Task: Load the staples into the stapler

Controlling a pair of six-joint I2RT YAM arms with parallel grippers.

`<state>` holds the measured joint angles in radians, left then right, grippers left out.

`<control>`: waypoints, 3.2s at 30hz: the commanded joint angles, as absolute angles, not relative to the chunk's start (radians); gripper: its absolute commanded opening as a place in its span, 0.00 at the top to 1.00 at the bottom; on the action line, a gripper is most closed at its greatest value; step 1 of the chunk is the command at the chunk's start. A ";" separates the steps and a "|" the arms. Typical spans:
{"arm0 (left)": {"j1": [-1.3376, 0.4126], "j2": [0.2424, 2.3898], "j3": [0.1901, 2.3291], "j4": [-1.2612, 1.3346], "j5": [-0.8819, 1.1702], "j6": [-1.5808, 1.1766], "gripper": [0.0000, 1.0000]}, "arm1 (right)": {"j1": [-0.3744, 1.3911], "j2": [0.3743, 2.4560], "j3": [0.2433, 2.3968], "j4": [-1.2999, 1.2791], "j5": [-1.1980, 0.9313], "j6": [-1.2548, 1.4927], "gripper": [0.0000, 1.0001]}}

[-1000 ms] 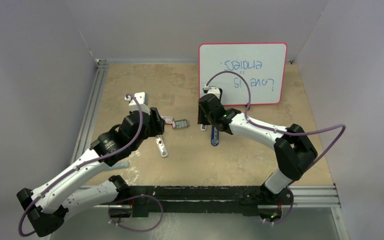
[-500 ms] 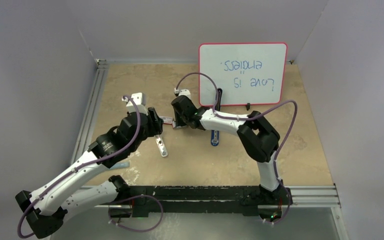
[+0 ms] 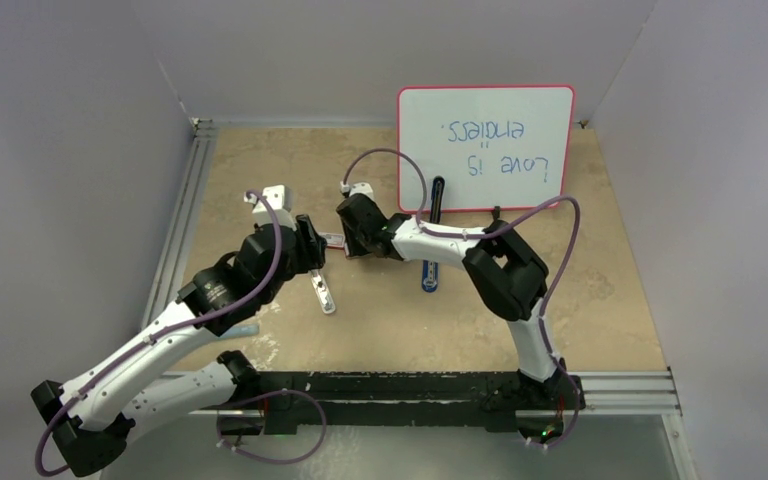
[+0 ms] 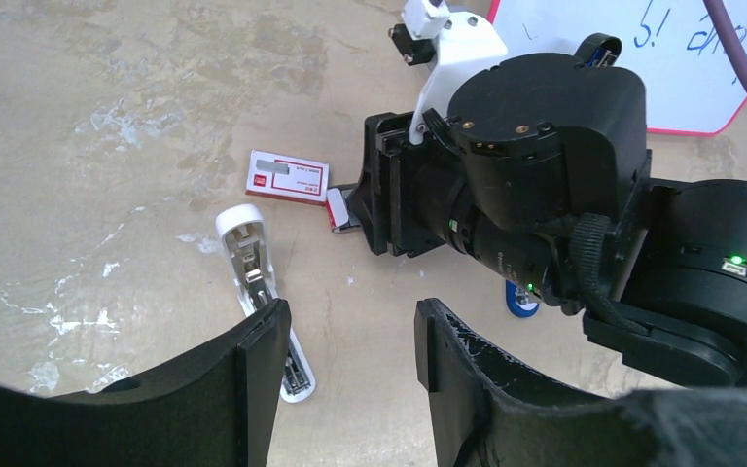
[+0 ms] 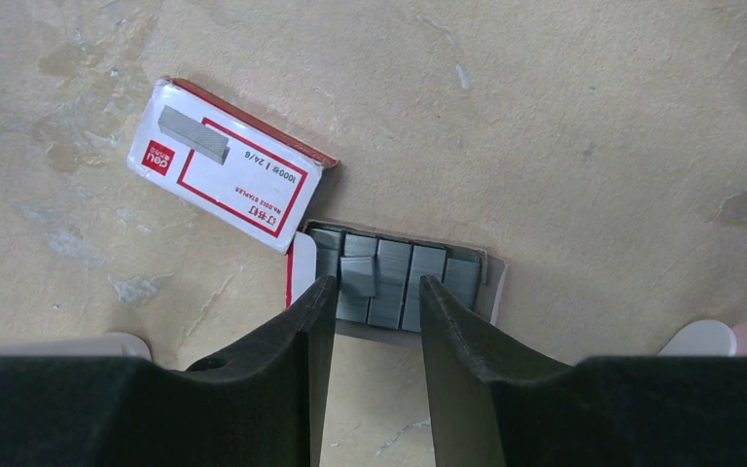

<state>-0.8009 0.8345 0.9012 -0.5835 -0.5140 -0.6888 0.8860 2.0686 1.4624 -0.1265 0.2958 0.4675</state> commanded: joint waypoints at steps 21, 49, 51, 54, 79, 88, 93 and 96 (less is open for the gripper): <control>-0.802 0.836 0.901 -0.544 -0.536 -0.693 0.50 | 0.898 2.086 1.510 -0.165 0.360 0.451 0.70; -0.802 0.837 0.901 -0.545 -0.540 -0.695 0.50 | 0.900 2.101 1.528 -0.139 0.313 0.377 0.67; -0.802 0.838 0.900 -0.545 -0.539 -0.695 0.50 | 0.899 2.106 1.529 -0.133 0.317 0.371 0.67; -0.802 0.839 0.900 -0.545 -0.540 -0.695 0.50 | 0.899 2.111 1.532 -0.130 0.318 0.365 0.67; -0.802 0.837 0.902 -0.545 -0.536 -0.695 0.50 | 0.898 1.989 1.474 -0.119 0.347 0.413 0.82; -0.802 0.840 0.900 -0.539 -0.523 -0.695 0.50 | 0.899 1.823 1.270 -0.206 0.356 0.601 0.81; -0.802 0.844 0.901 -0.534 -0.510 -0.693 0.50 | 0.916 1.748 1.137 -0.218 0.319 0.691 0.81; -0.802 0.847 0.901 -0.534 -0.505 -0.693 0.50 | 0.933 1.750 1.093 -0.223 0.308 0.729 0.81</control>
<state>-0.8009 0.8452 0.9012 -0.5835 -0.5156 -0.6888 0.9077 1.7748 1.1374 -0.1951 0.3199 0.6334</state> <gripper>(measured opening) 0.500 0.195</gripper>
